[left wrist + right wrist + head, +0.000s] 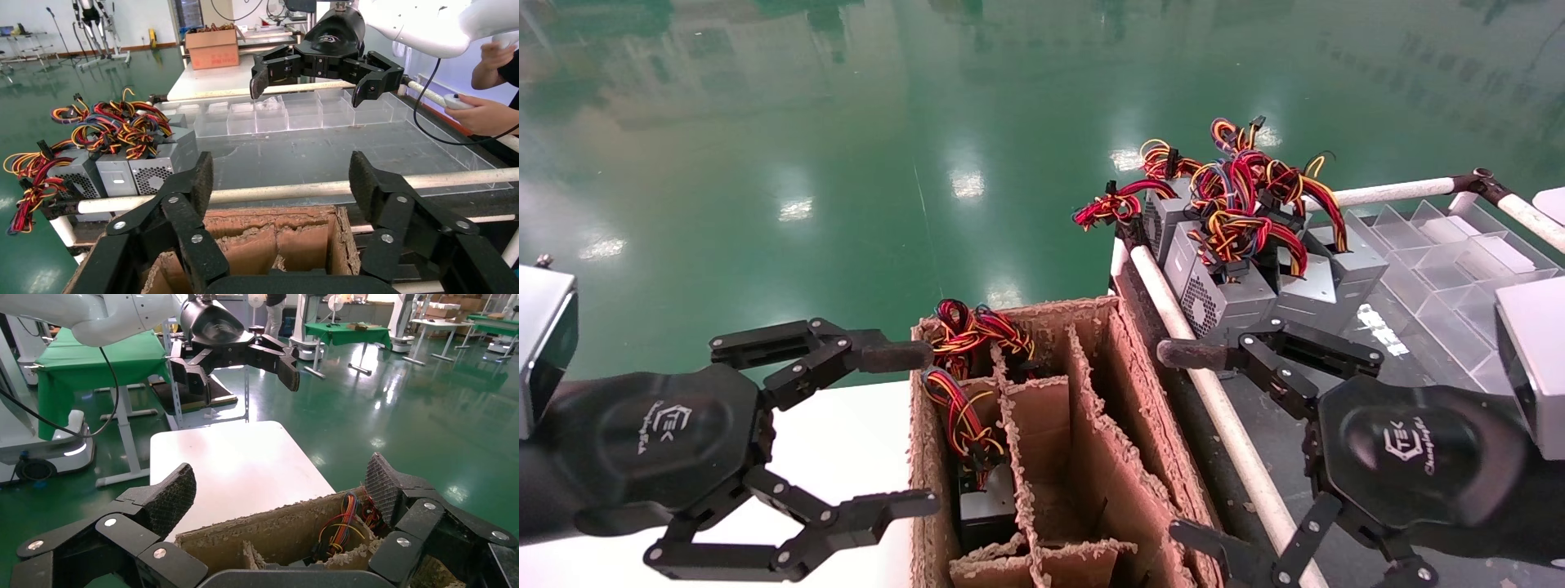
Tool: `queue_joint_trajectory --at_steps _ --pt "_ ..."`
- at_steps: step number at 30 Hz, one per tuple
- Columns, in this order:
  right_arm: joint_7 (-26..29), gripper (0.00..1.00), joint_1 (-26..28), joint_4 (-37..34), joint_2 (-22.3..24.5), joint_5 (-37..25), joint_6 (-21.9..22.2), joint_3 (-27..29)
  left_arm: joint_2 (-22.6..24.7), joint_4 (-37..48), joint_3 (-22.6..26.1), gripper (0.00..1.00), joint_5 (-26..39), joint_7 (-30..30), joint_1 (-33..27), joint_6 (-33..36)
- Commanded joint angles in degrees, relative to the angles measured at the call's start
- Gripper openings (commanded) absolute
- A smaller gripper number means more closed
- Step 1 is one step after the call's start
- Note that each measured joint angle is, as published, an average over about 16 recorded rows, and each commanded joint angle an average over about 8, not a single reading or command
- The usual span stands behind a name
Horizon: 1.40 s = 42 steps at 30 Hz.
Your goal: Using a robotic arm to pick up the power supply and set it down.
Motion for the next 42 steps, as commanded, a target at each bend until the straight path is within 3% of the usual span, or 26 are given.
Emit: queue_joint_trajectory --at_steps 1,23,31,36,37,42 --pt "0.0 1.0 0.0 0.0 0.0 0.0 0.0 0.0 0.0 0.0 0.0 0.0 0.0 0.0 0.0 0.0" --pt "0.02 1.0 0.05 -0.21 -0.07 -0.6 0.26 -0.23 0.0 0.01 0.0 0.0 0.0 0.0 0.0 0.0" --pt "0.78 1.0 1.77 -1.79 -1.4 -6.08 3.2 -2.37 0.0 0.03 0.02 0.0 0.0 0.01 -0.01 0.01" --pt "2.42 1.0 4.07 -3.77 -4.52 -11.71 6.46 -5.21 0.0 0.03 0.02 0.0 -0.01 0.02 -0.02 0.01" --pt "2.86 1.0 4.66 -4.53 -5.51 -13.0 7.31 -5.93 0.0 0.03 0.02 0.05 -0.01 0.02 -0.02 0.01" --pt "5.02 1.0 7.71 -10.32 -12.01 -18.81 11.61 -9.59 0.0 0.03 0.03 0.68 -0.01 0.02 -0.02 0.01"
